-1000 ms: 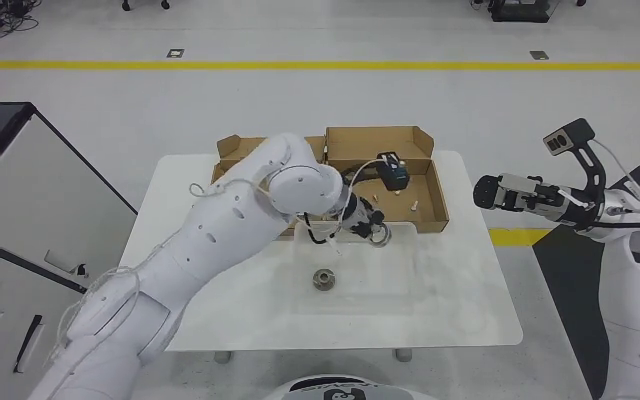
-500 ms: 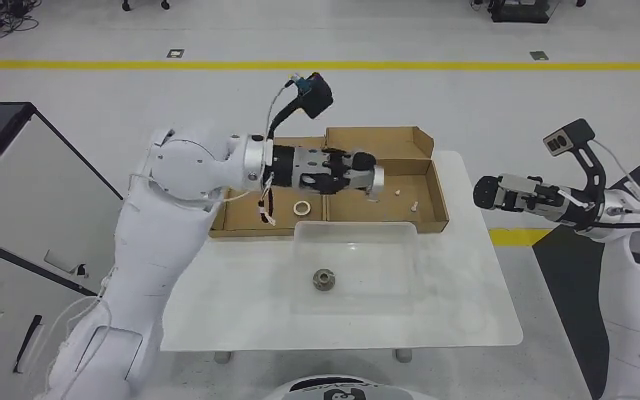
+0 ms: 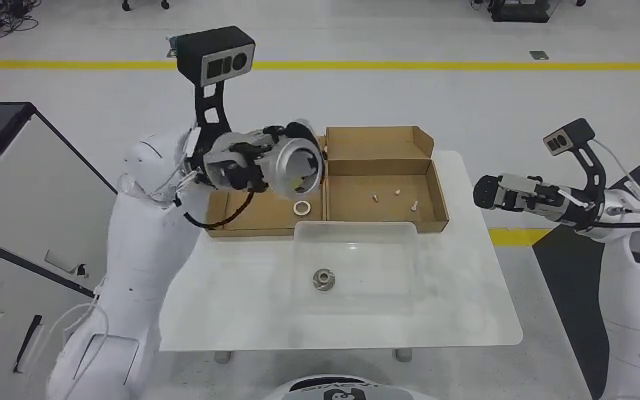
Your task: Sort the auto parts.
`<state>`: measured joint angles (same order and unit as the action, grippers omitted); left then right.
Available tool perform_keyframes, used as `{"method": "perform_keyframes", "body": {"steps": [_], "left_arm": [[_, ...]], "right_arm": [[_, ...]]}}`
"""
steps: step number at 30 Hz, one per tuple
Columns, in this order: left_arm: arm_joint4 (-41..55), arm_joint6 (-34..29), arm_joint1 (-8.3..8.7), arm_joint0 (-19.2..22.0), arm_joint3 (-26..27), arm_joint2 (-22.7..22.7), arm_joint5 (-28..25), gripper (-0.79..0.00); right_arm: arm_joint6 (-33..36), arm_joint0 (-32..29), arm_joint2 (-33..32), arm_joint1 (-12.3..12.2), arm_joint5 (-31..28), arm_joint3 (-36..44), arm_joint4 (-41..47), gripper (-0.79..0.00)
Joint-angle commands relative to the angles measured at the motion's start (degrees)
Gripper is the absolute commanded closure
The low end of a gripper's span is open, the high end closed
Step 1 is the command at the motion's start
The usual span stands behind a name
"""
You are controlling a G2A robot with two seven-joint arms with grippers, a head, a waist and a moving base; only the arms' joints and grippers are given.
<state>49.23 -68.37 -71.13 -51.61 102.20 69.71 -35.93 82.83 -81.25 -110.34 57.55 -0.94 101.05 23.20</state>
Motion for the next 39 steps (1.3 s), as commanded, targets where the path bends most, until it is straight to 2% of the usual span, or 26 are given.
{"method": "perform_keyframes", "body": {"steps": [1,7,10,16,20,26,29,33,39], "left_arm": [[5.1,-0.3,-0.19,-0.2,0.4,-0.4,0.3,0.000],[15.3,-2.9,-1.48,-0.9,0.3,0.5,2.9,0.000],[16.8,-4.5,-2.44,-1.2,-0.4,1.6,4.5,0.000],[16.3,-6.1,-4.51,-1.8,-1.6,3.7,6.1,0.000],[9.8,-5.7,-5.30,-2.1,-2.6,4.9,5.7,0.000],[-6.8,-3.7,-4.85,-2.5,-3.2,5.6,3.7,0.000],[-9.6,-2.7,-4.51,-2.7,-3.0,5.2,2.7,0.000],[-7.5,-2.5,-4.20,-2.7,-2.6,4.2,2.5,0.000],[6.2,-3.4,-4.48,-2.3,-2.2,3.2,3.4,0.000]], "right_arm": [[0.0,0.0,0.0,0.0,0.0,0.0,0.0,-0.785],[0.0,0.0,0.0,0.0,0.0,0.0,0.0,-0.785],[0.0,0.0,0.0,0.0,0.0,0.0,0.0,-0.785],[0.0,0.0,0.0,0.0,0.0,0.0,0.0,-0.785],[0.0,0.0,0.0,0.0,0.0,0.0,0.0,-0.785],[0.0,0.0,0.0,0.0,0.0,0.0,0.0,-0.785],[0.0,0.0,0.0,0.0,0.0,0.0,0.0,-0.785],[0.0,0.0,0.0,0.0,0.0,0.0,0.0,-0.785],[0.0,0.0,0.0,0.0,0.0,0.0,0.0,-0.785]]}}
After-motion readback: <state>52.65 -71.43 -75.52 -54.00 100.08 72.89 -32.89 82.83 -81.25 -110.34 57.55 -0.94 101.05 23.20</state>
